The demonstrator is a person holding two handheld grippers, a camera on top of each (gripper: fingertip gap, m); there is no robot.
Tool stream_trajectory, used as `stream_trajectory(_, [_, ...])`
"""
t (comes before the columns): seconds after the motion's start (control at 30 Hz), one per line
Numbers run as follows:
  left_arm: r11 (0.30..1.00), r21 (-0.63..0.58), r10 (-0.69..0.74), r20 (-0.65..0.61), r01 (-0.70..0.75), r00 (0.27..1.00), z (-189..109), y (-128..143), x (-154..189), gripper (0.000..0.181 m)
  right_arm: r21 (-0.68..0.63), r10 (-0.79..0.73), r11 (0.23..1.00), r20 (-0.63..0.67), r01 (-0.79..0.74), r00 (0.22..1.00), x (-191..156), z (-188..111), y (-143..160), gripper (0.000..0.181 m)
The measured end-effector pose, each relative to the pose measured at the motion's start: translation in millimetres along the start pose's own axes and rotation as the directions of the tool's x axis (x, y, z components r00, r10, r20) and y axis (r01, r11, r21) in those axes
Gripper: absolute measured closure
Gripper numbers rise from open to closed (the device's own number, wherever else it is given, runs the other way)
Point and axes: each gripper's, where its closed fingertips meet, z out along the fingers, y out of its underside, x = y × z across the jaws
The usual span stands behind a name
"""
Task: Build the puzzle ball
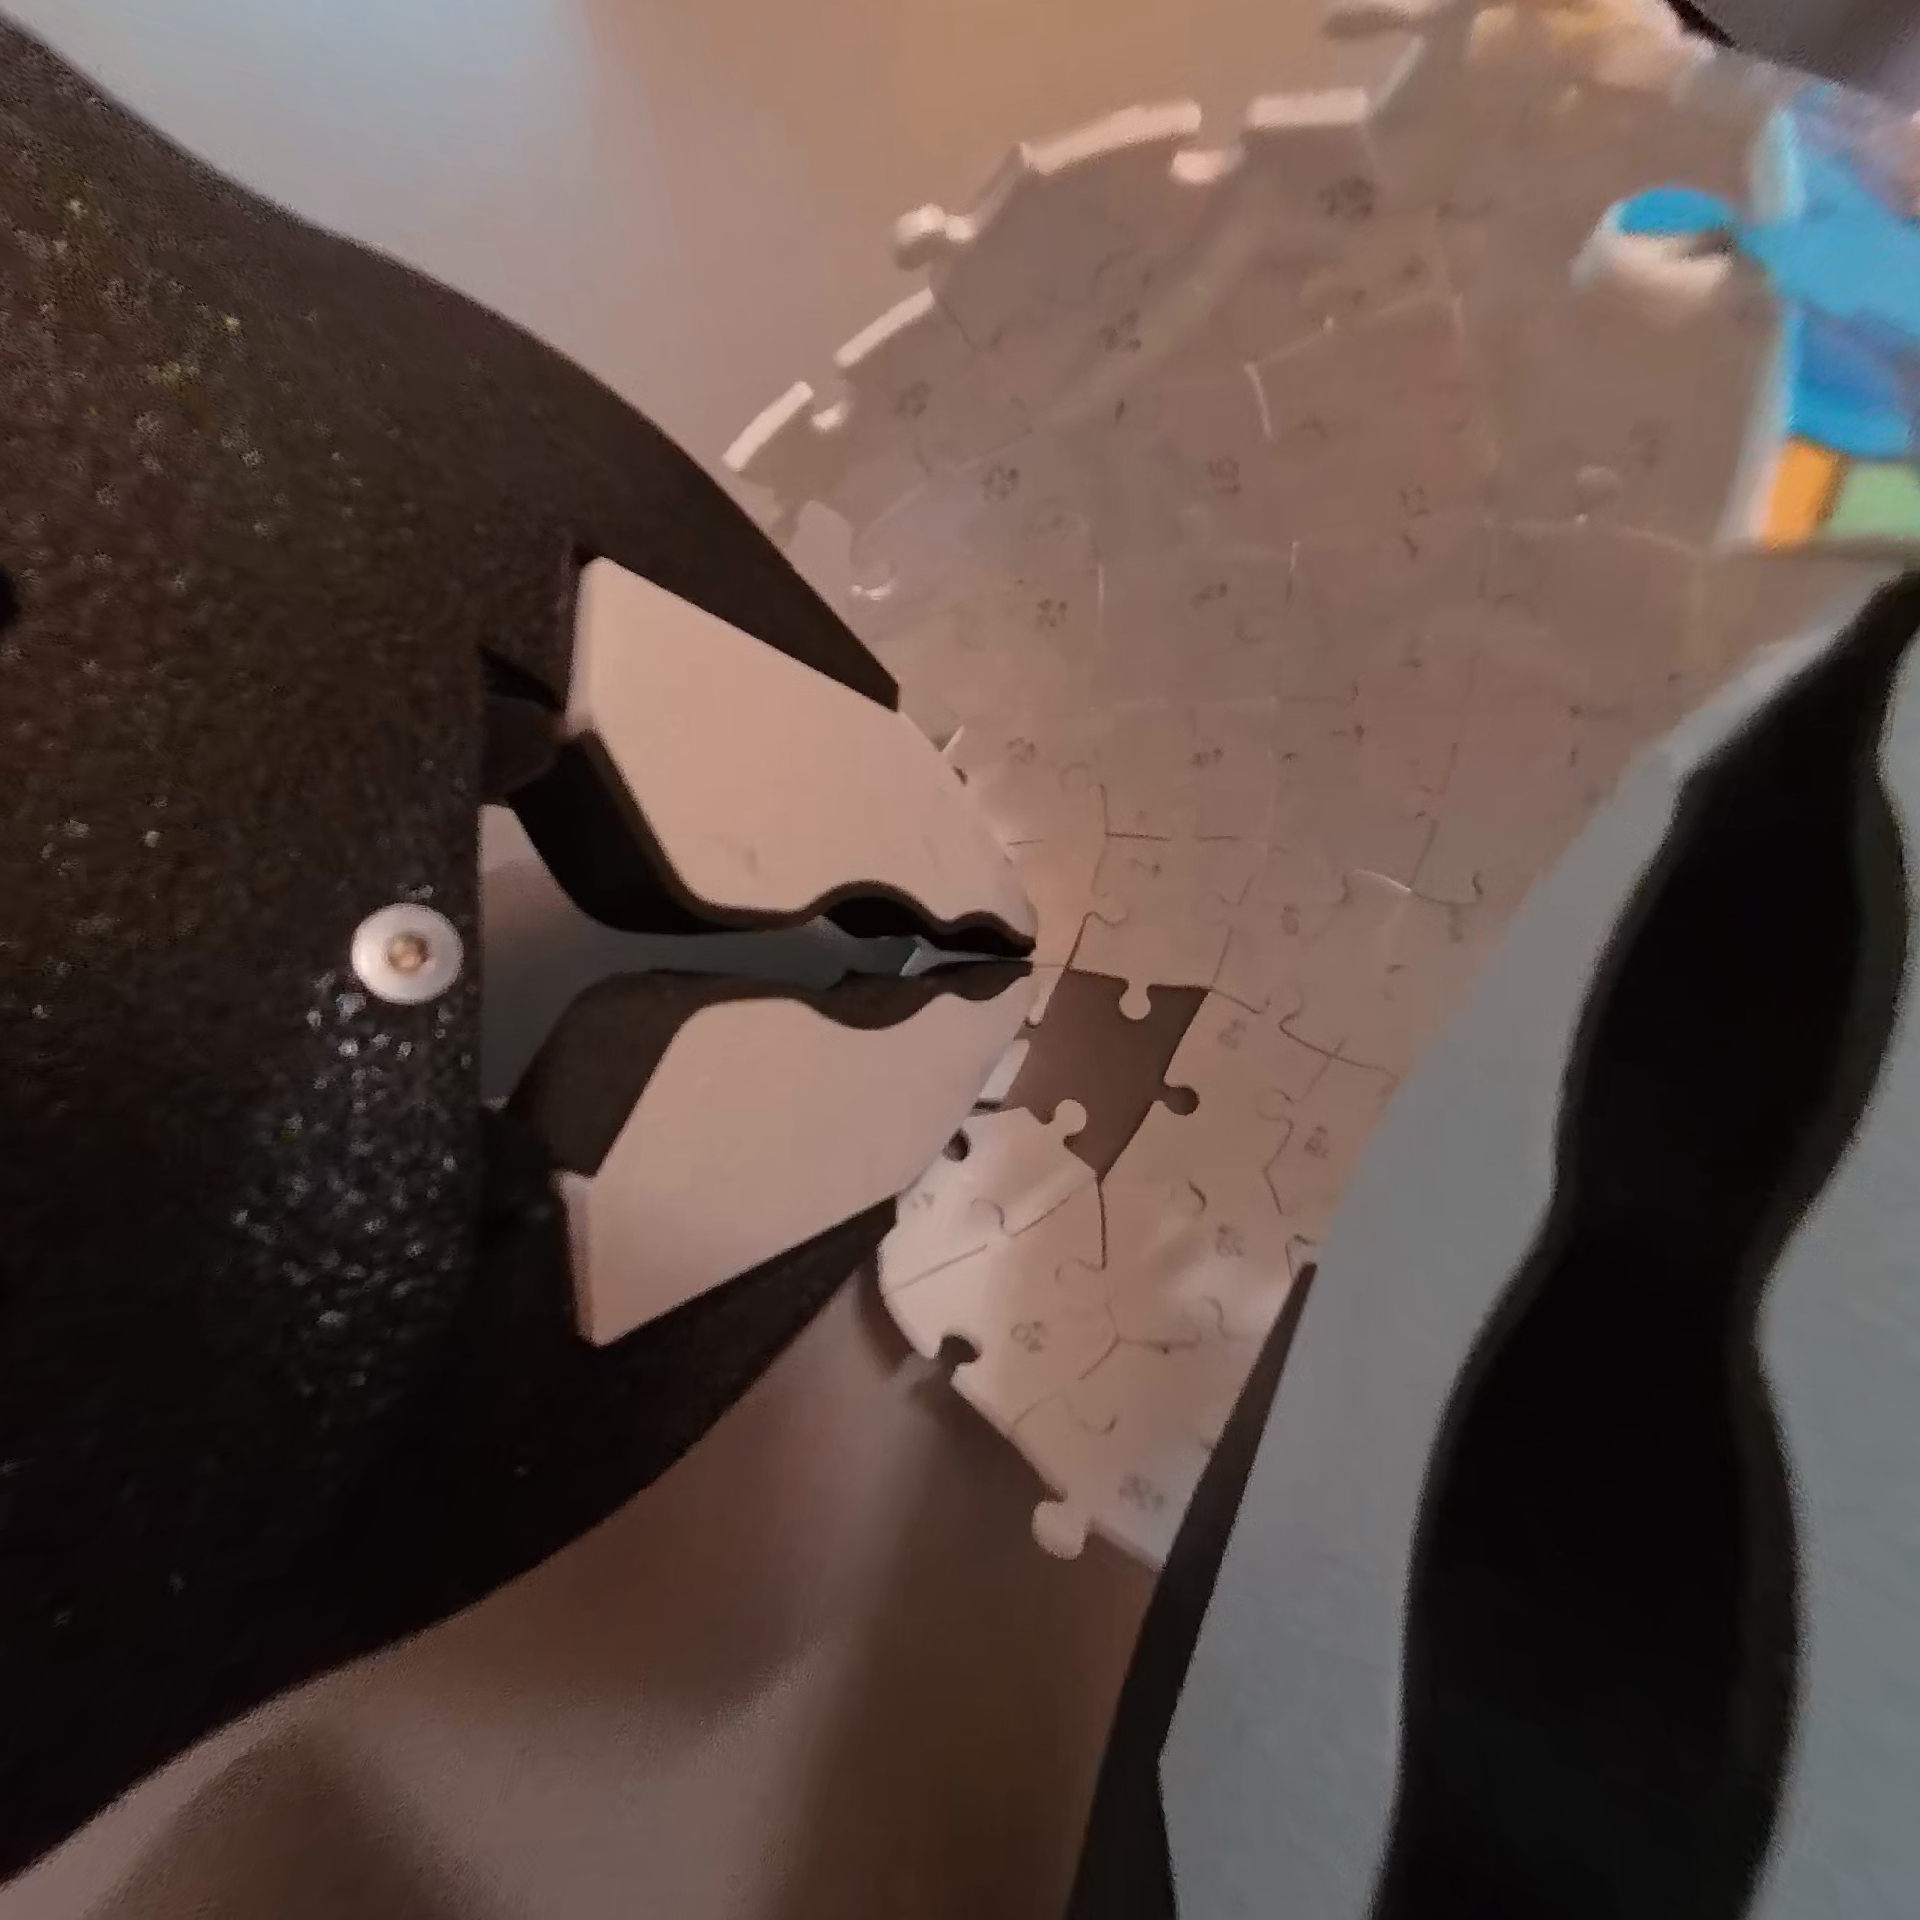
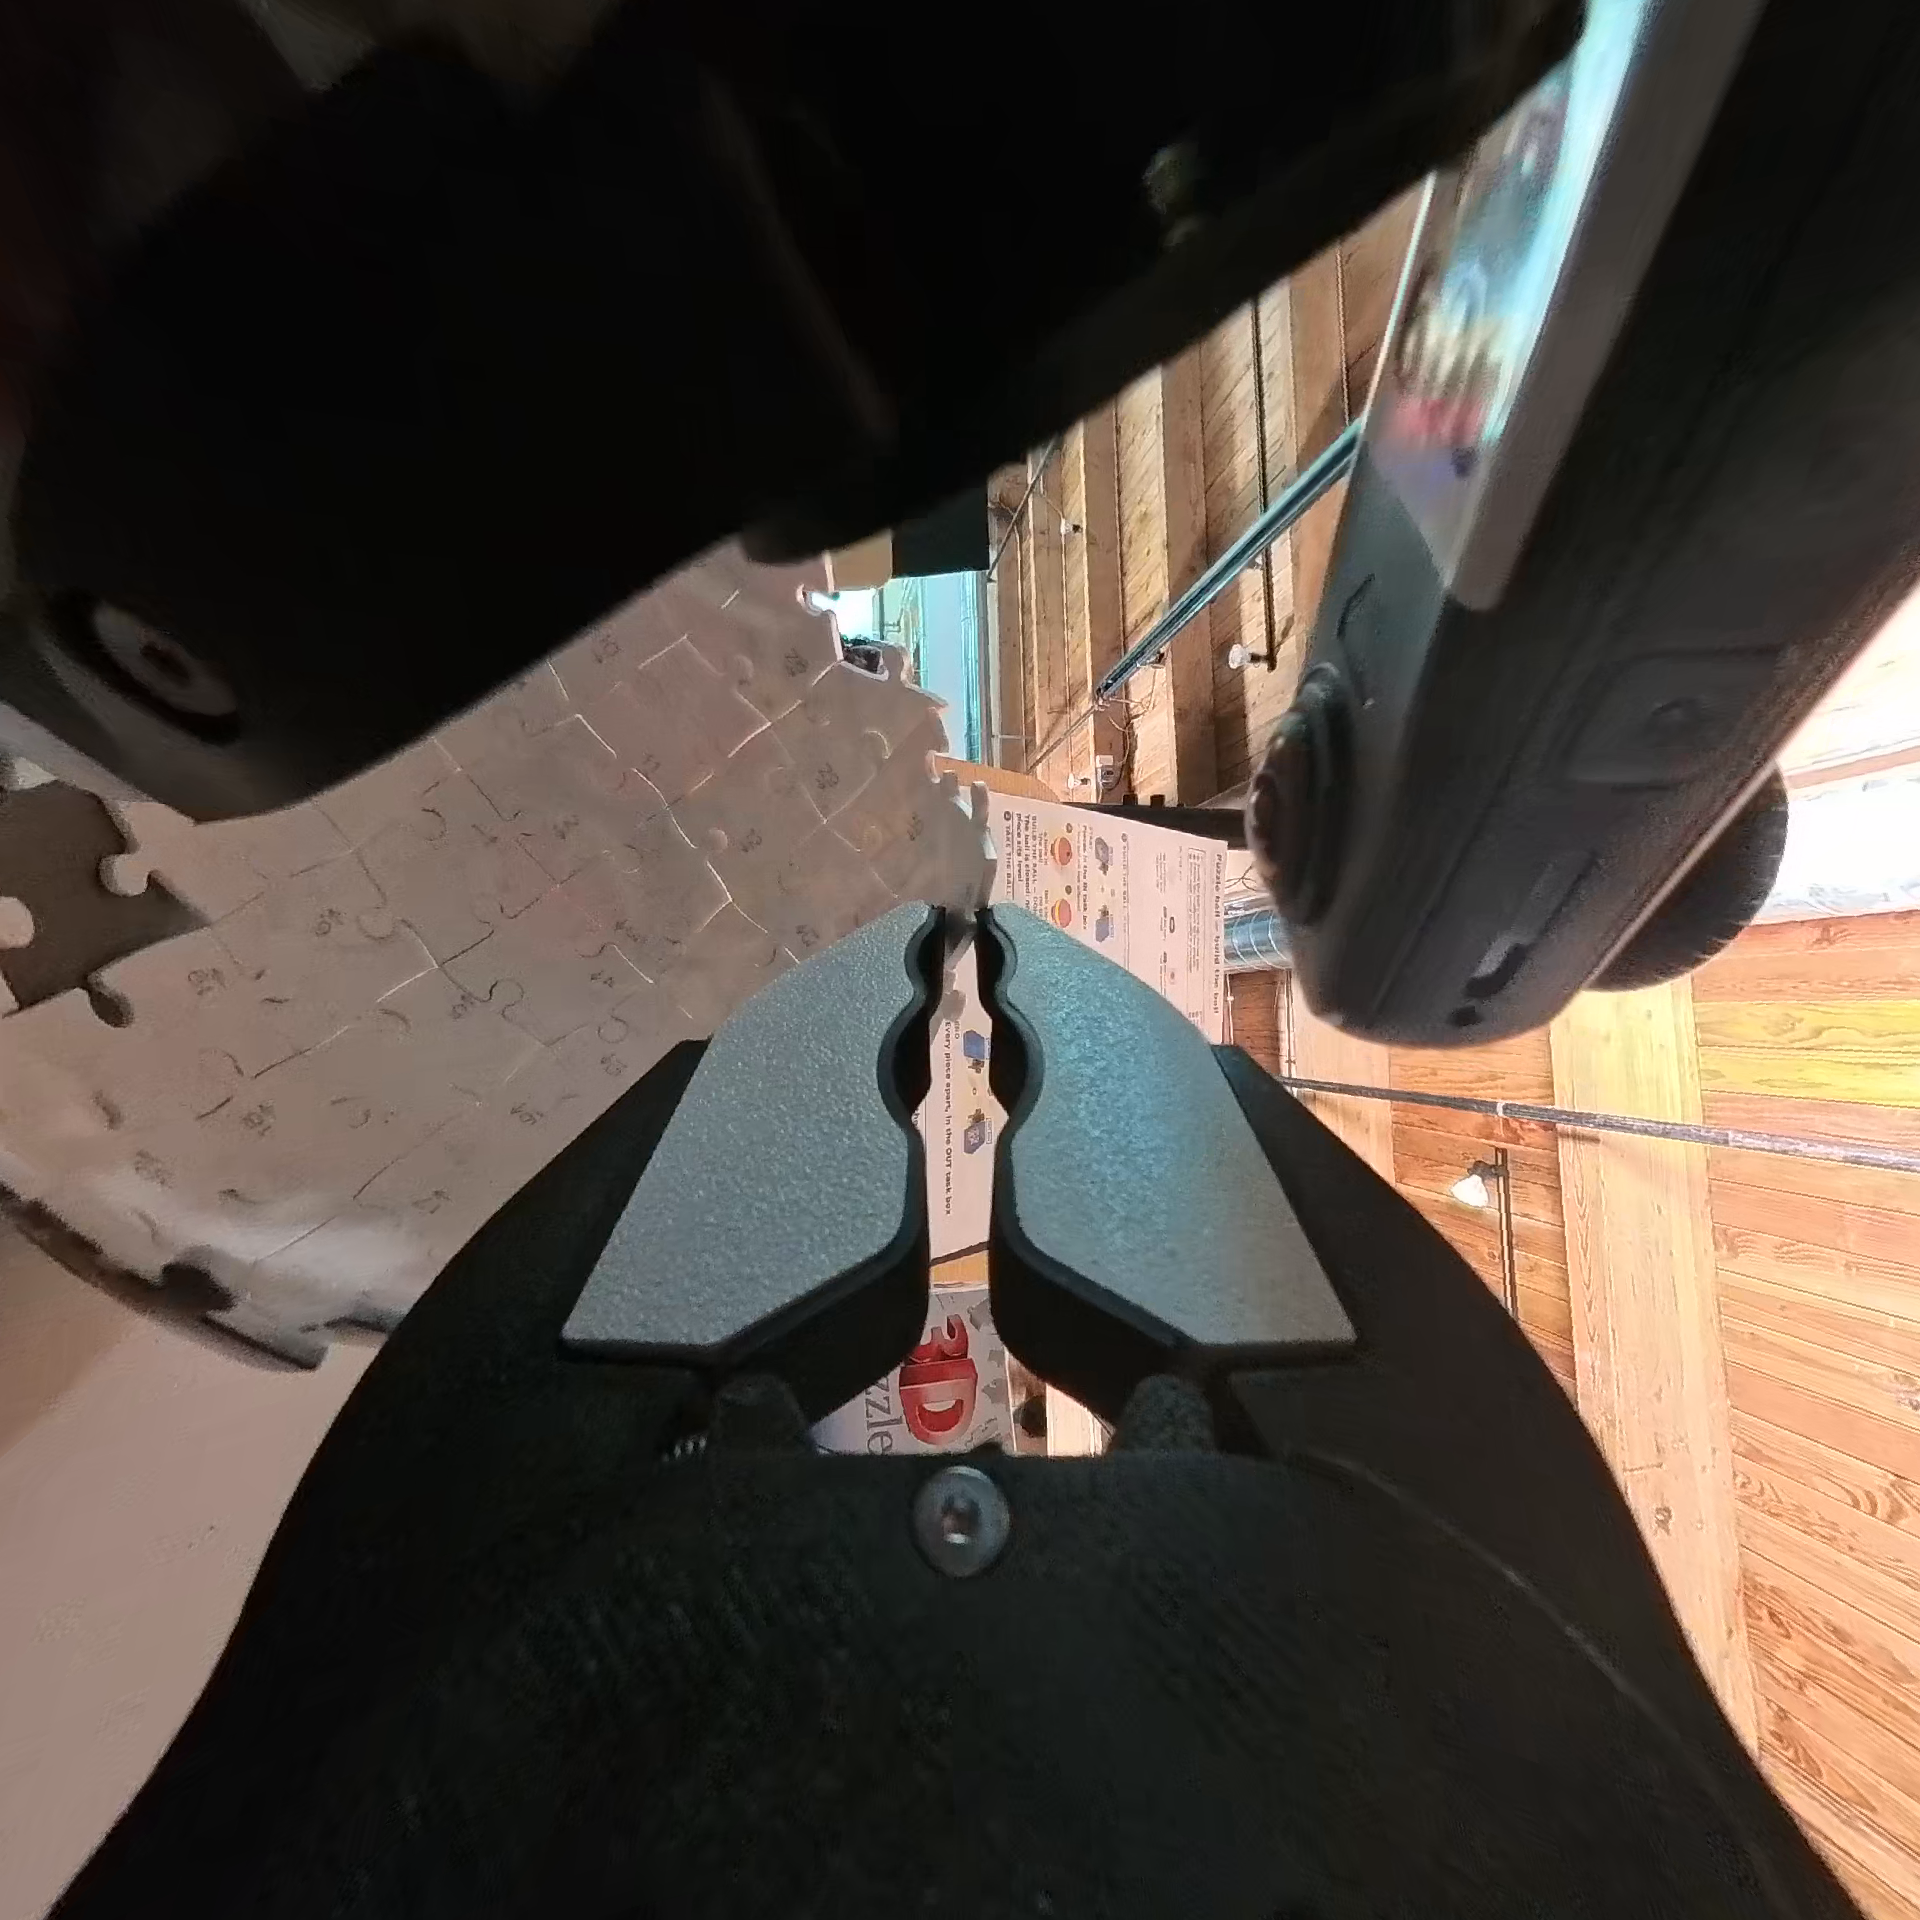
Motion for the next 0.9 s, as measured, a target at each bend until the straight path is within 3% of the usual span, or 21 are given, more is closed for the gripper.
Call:
stream_trajectory(0.33, [0.998,0.068,-0.009,0.053,0.005,0.999,-13,-6,-20,0.181,-0.001,0.003,1.0,0.001,-0.003,1.0,0,-1,0,0.176])
stream_trajectory(0.6, [0.99,0.056,0.131,0.004,-0.131,0.991,-5,-6,-4,0.181,-0.002,0.006,1.0,0.002,-0.006,1.0,0,-1,0,0.176])
stream_trajectory(0.9, [0.993,0.014,0.115,0.011,-0.115,0.993,4,-4,-4,0.181,-0.005,0.015,1.0,0.003,-0.015,1.0,0,-1,0,0.176])
